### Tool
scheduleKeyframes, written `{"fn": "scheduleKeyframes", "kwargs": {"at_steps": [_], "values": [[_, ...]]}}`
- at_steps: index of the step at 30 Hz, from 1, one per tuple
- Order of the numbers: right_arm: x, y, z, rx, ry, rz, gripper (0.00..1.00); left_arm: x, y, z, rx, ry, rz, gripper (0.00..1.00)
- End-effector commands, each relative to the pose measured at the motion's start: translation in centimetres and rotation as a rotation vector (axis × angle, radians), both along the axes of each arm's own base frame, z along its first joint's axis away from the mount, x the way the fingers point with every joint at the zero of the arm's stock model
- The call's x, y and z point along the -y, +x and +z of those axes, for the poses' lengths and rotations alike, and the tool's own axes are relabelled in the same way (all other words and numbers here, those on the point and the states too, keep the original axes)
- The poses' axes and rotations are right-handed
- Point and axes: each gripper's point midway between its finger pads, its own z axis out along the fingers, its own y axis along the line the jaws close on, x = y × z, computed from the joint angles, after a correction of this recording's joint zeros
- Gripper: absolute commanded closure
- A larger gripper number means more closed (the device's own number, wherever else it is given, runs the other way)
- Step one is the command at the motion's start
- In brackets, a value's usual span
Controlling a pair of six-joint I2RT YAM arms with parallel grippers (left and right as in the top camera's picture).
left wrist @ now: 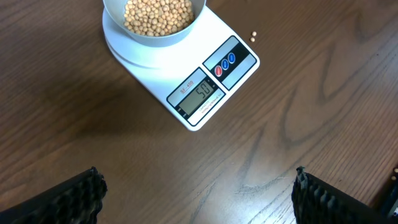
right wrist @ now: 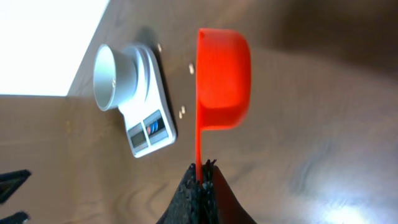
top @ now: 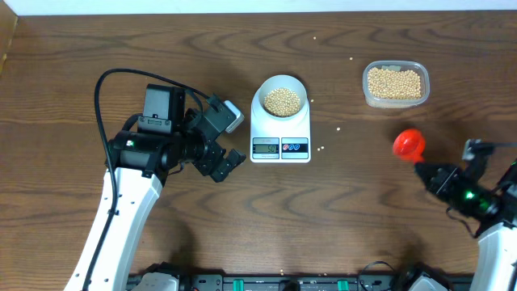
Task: Scoop item into bowl and weigh 50g on scale
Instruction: 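Move the red scoop right past the tub and lower it to the table, then release the red scoop on the table and lift the right gripper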
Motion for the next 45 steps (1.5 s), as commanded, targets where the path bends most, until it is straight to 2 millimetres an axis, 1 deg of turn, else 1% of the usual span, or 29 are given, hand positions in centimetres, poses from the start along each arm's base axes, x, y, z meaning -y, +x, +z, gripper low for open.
{"fn": "scheduleKeyframes", "kwargs": {"at_steps": [1, 5, 6, 8, 11, 12, 15, 16, 17, 20, 21, 23, 24, 26, 27, 28, 29, 32, 33, 34, 35, 36, 37, 39, 41, 42, 45], "values": [[-1.3, -1.0, -1.4, -0.047, 0.113, -0.025, 0.99, -0.1, 0.6, 1.6, 0.049, -0.003, 0.000, 0.02], [-1.7, -2.5, -4.6, -0.132, 0.111, -0.046, 0.98, -0.1, 0.6, 1.6, 0.048, -0.003, 0.000, 0.02], [-1.5, -2.7, -5.3, -0.144, 0.098, -0.053, 0.96, -0.1, 0.6, 1.6, 0.048, -0.003, 0.000, 0.02], [-1.4, -3.1, -6.3, -0.172, 0.092, -0.077, 0.88, -0.1, 0.6, 1.6, 0.048, -0.003, 0.000, 0.02], [-1.6, -3.4, -7.0, -0.184, 0.100, -0.079, 0.71, -0.1, 0.6, 1.6, 0.049, -0.003, 0.000, 0.02], [-1.6, -3.5, -7.1, -0.187, 0.095, -0.081, 0.62, -0.1, 0.6, 1.6, 0.049, -0.003, 0.000, 0.02], [-0.9, -3.8, -7.8, -0.217, 0.048, -0.102, 0.42, -0.1, 0.6, 1.6, 0.048, -0.003, 0.000, 0.02], [-0.3, -4.0, -8.3, -0.242, 0.009, -0.119, 0.19, -0.1, 0.6, 1.6, 0.049, -0.003, 0.000, 0.02], [0.0, -4.1, -8.5, -0.250, -0.005, -0.125, 0.01, -0.1, 0.6, 1.6, 0.049, -0.003, 0.000, 0.02], [1.6, -4.6, -9.6, -0.299, -0.100, -0.168, 0.01, -0.1, 0.6, 1.6, 0.049, -0.003, 0.000, 0.02], [2.6, -4.6, -9.9, -0.309, -0.156, -0.192, 0.01, -0.1, 0.6, 1.6, 0.049, -0.003, 0.000, 0.02], [4.0, -4.5, -10.0, -0.328, -0.210, -0.241, 0.01, -0.1, 0.6, 1.6, 0.048, -0.003, 0.000, 0.02], [4.3, -4.5, -9.9, -0.331, -0.226, -0.250, 0.01, -0.1, 0.6, 1.6, 0.048, -0.003, 0.000, 0.02], [6.5, -4.6, -9.5, -0.354, -0.329, -0.302, 0.01, -0.1, 0.6, 1.6, 0.049, -0.003, 0.000, 0.02], [7.2, -4.6, -9.3, -0.363, -0.362, -0.325, 0.01, -0.1, 0.6, 1.6, 0.048, -0.003, 0.000, 0.02], [8.4, -4.8, -9.0, -0.386, -0.407, -0.375, 0.01, -0.1, 0.6, 1.6, 0.049, -0.003, 0.000, 0.02], [8.8, -4.7, -8.6, -0.381, -0.420, -0.390, 0.01, -0.1, 0.6, 1.6, 0.049, -0.003, 0.000, 0.02], [7.4, -3.8, -8.1, -0.331, -0.346, -0.348, 0.01, -0.1, 0.6, 1.6, 0.049, -0.003, 0.000, 0.02], [6.2, -2.9, -7.4, -0.272, -0.282, -0.311, 0.01, -0.1, 0.6, 1.6, 0.048, -0.003, 0.000, 0.02], [5.5, -2.3, -6.8, -0.228, -0.244, -0.287, 0.01, -0.1, 0.6, 1.6, 0.048, -0.003, 0.000, 0.02], [4.4, -1.3, -5.6, -0.147, -0.189, -0.246, 0.01, -0.1, 0.6, 1.6, 0.049, -0.003, 0.000, 0.02], [4.0, -0.9, -5.0, -0.113, -0.170, -0.231, 0.01, -0.1, 0.6, 1.6, 0.048, -0.003, 0.000, 0.02], [3.2, -0.1, -3.4, -0.027, -0.137, -0.195, 0.01, -0.1, 0.6, 1.6, 0.048, -0.003, 0.000, 0.02], [2.3, 0.8, -0.6, 0.116, -0.127, -0.149, 0.01, -0.1, 0.6, 1.6, 0.049, -0.003, 0.000, 0.02], [1.8, 1.1, 1.6, 0.220, -0.146, -0.123, 0.01, -0.1, 0.6, 1.6, 0.049, -0.003, 0.000, 0.02], [1.6, 1.0, 2.3, 0.251, -0.161, -0.122, 0.01, -0.1, 0.6, 1.6, 0.048, -0.003, 0.000, 0.02], [1.5, 0.6, 3.7, 0.302, -0.187, -0.137, 0.01, -0.1, 0.6, 1.6, 0.049, -0.003, 0.000, 0.02]]}}
